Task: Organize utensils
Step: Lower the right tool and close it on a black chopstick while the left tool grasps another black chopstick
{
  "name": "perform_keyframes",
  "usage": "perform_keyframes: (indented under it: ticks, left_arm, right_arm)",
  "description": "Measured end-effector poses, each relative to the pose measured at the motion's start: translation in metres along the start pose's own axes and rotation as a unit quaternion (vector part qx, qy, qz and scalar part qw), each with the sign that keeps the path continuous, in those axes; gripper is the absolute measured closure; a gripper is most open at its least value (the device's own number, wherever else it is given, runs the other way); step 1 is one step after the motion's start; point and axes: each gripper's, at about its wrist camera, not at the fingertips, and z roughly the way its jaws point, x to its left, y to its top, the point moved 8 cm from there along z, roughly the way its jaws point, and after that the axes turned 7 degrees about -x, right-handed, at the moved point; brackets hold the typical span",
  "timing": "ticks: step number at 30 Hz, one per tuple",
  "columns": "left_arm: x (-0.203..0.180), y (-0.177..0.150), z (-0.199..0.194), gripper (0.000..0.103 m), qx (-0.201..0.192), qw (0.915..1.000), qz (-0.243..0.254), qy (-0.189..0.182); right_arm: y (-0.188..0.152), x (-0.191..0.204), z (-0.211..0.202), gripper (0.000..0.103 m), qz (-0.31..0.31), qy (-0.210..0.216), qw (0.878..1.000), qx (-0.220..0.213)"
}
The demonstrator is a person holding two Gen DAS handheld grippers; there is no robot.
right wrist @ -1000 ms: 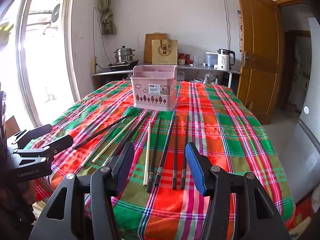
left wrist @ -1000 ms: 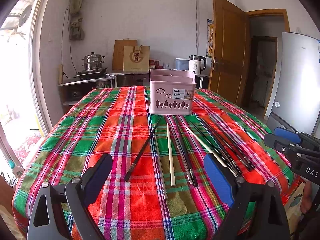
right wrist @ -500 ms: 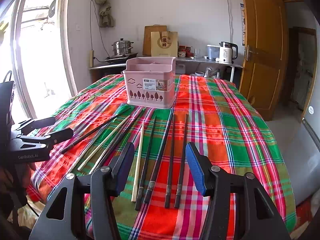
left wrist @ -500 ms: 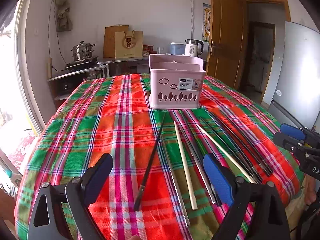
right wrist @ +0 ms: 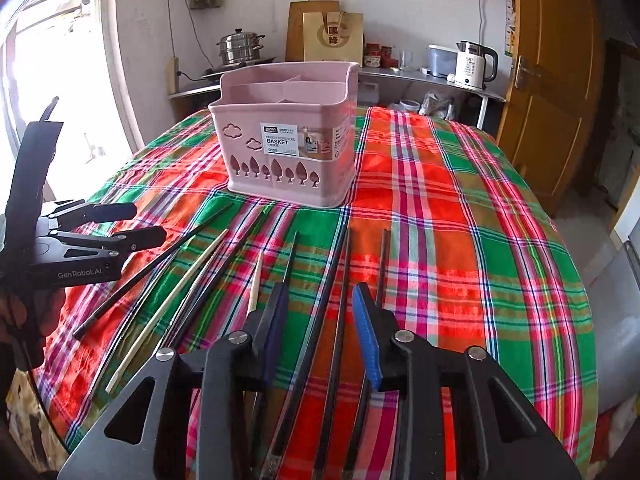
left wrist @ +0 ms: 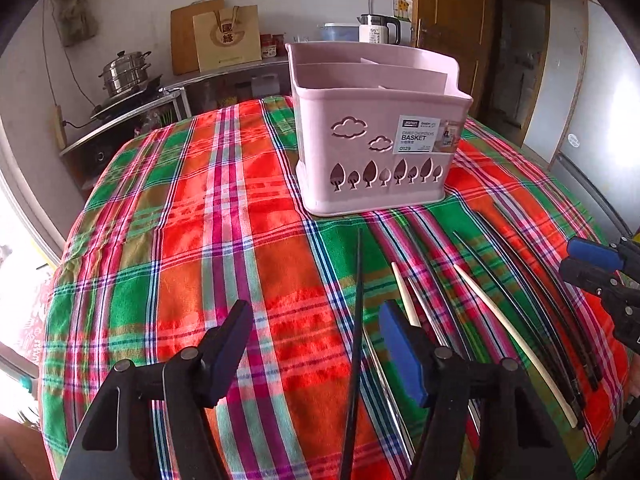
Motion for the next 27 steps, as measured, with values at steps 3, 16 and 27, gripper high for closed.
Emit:
perform_keyframes:
  ticks: [3, 16, 27]
  left_arm:
    - [0.001, 0.005, 0.016, 0.048, 0.013, 0.9999, 0.001, -0.009]
    - [-0.01, 0.013, 0.043, 0.058, 0.034, 0.9987, 0.03, -0.022]
    - [-0.015, 0.016, 0.056, 0.071, 0.042, 0.998, 0.043, -0.022]
  right_arm:
    - [0.002, -0.007, 0.016, 0.083, 0.005, 0.002, 1.0, 0.018]
    - [0.003, -0.018, 0.048, 0.094, 0.012, 0.005, 0.999, 0.043]
    - [0.003, -0.009, 0.068, 0.096, 0.013, 0.016, 0.997, 0.068]
